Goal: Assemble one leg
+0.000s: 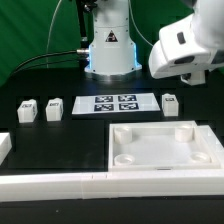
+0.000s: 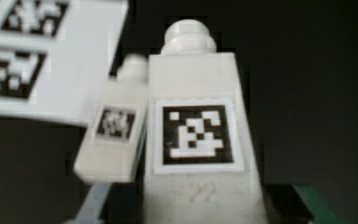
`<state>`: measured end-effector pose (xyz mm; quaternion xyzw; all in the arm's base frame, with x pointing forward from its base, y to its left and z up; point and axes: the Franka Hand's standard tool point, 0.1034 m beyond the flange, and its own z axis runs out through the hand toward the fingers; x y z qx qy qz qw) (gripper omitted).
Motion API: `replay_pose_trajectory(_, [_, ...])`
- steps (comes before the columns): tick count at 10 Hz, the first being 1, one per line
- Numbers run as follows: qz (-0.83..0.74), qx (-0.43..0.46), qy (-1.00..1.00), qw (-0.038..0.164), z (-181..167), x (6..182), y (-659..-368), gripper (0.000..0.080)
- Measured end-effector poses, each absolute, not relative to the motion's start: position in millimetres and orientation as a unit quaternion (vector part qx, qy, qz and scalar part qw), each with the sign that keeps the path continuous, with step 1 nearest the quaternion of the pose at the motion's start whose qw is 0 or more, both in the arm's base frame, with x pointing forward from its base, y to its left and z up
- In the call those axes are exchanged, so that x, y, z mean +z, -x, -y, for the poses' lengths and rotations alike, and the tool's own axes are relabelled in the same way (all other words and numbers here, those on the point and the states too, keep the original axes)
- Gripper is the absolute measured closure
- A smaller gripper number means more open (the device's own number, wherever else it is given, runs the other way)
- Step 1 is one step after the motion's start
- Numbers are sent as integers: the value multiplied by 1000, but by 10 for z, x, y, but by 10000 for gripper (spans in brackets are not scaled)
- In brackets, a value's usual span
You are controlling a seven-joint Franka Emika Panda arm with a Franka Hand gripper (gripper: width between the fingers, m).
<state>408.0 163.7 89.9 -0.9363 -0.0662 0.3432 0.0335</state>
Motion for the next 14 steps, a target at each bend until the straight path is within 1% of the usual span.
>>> replay_pose_trajectory(1, [65,317,946,32,-1608,924,-4050,506])
replay_pose_trajectory(3, [76,213,973,43,-1542,988,-4293,506])
replay_pose_trajectory(4, [81,181,979,45,-1509,1003,-4361,506])
replay_pose_trajectory(5, [88,141,985,49,-1492,1033,-4491,506])
replay_pose_trajectory(6, [88,109,989,49,-1466,1158,-4594,506])
replay_pose_trajectory(7, [89,74,992,48,-1464,1323,-4676,506])
replay_pose_trajectory(8, [89,36,994,48,-1470,1434,-4755,506])
replay_pose_trajectory(9, [87,-9,995,49,-1461,1409,-4787,506])
replay_pose_trajectory(10, [87,-32,995,49,-1444,1373,-4760,506])
replay_pose_trajectory(11, [87,-24,995,48,-1439,1361,-4733,506])
replay_pose_trajectory(12, [95,-26,994,49,-1423,1355,-4774,506])
replay_pose_trajectory(14, [111,-33,992,54,-1341,1320,-5043,506])
